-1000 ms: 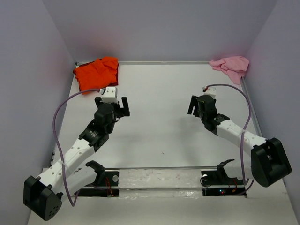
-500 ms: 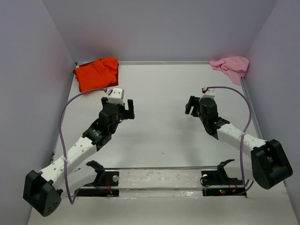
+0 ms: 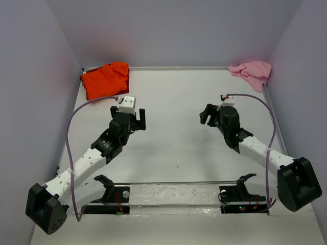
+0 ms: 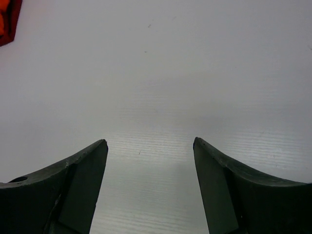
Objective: Fold and stack the t-shirts
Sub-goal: Neatly place the folded tshirt to the corner
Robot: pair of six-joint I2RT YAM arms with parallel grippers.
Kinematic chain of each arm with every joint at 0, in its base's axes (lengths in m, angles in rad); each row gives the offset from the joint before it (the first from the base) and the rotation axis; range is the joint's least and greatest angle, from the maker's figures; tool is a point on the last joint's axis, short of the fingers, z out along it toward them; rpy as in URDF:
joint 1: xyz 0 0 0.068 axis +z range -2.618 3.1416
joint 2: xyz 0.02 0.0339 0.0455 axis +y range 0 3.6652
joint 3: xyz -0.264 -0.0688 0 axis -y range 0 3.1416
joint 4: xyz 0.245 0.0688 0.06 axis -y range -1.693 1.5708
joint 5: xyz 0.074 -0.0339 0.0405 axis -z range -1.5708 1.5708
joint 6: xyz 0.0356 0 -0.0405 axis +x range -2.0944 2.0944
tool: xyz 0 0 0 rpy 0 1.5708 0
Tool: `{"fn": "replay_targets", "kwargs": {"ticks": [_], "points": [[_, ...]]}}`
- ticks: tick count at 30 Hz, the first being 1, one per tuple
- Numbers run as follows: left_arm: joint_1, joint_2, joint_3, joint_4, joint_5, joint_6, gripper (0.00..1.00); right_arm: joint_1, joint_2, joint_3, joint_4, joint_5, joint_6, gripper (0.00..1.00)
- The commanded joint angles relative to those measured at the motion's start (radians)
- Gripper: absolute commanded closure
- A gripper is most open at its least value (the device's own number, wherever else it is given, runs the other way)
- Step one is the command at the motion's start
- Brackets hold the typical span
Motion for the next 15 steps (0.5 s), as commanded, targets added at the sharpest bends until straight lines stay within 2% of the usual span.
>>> {"fn": "replay_targets", "kwargs": {"ticks": [1, 6, 15], "points": [[-0.005, -0.032, 0.035, 0.009, -0.059, 0.027, 0.01, 0.003, -0.031, 0.028, -0.018, -0.03, 0.035, 0.23], [-0.003, -0.047, 0.029, 0.011, -0.028, 0.018, 0.01, 0.003, -0.017, 0.017, -0.087, -0.021, 0.064, 0.23], [-0.003, -0.024, 0.043, 0.0, -0.008, 0.012, 0.01, 0.003, -0.098, 0.0, -0.134, 0.045, 0.058, 0.23]]}}
